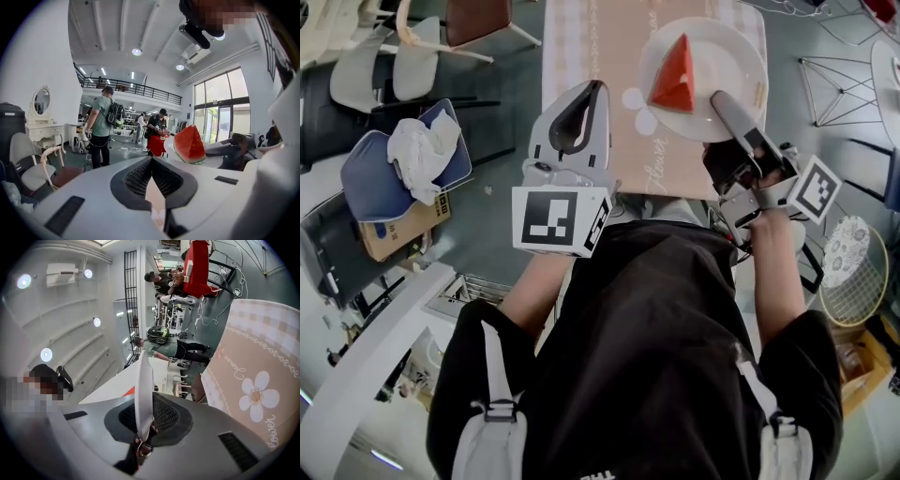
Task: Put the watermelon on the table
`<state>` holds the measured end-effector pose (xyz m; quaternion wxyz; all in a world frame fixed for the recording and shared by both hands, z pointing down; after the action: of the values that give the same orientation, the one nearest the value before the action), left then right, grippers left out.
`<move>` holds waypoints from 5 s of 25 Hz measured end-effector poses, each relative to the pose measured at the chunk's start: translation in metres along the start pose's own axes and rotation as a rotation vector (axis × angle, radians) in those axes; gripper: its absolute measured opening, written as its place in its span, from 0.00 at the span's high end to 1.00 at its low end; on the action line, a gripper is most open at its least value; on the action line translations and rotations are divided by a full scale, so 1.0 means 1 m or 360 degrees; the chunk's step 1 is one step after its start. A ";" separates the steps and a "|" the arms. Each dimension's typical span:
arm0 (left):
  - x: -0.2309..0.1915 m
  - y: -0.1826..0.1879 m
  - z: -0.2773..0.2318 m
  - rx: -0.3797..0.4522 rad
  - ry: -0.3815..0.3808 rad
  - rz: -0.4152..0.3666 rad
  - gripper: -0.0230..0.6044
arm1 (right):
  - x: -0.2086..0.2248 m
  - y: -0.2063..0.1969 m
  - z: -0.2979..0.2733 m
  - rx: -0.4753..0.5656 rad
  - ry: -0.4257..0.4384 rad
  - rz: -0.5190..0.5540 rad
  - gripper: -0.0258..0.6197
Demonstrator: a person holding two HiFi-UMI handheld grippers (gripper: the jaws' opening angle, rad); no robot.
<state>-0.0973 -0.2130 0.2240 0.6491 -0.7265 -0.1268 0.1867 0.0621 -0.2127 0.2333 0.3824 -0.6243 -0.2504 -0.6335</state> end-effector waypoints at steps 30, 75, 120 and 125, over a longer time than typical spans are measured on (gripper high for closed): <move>-0.028 -0.081 -0.018 -0.0175 0.0049 0.0020 0.96 | 0.092 -0.005 -0.005 -0.0054 -0.0139 -0.0047 0.92; -0.040 -0.199 -0.032 -0.0369 0.0029 0.0082 0.96 | 0.228 -0.040 0.001 -0.0146 -0.0156 -0.0131 0.92; -0.029 -0.300 -0.030 -0.0583 0.0044 0.0202 0.96 | 0.350 -0.078 0.022 -0.0142 -0.0577 -0.0315 0.92; -0.030 -0.299 -0.033 -0.0580 0.0046 0.0208 0.96 | 0.352 -0.077 0.022 -0.0147 -0.0638 -0.0291 0.92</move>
<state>-0.0921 -0.2178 0.5265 0.4951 -0.8412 -0.1015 0.1920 0.0391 -0.2110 0.5934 0.2370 -0.7292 -0.3478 -0.5396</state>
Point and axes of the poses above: the fingertips, and each gripper's own axes: z backward along the fingers, x to its right, y out of its top, the point moved 1 cm from there along z, backward along the fingers, and after that the axes turned 10 degrees about x, right-handed, at the moved point
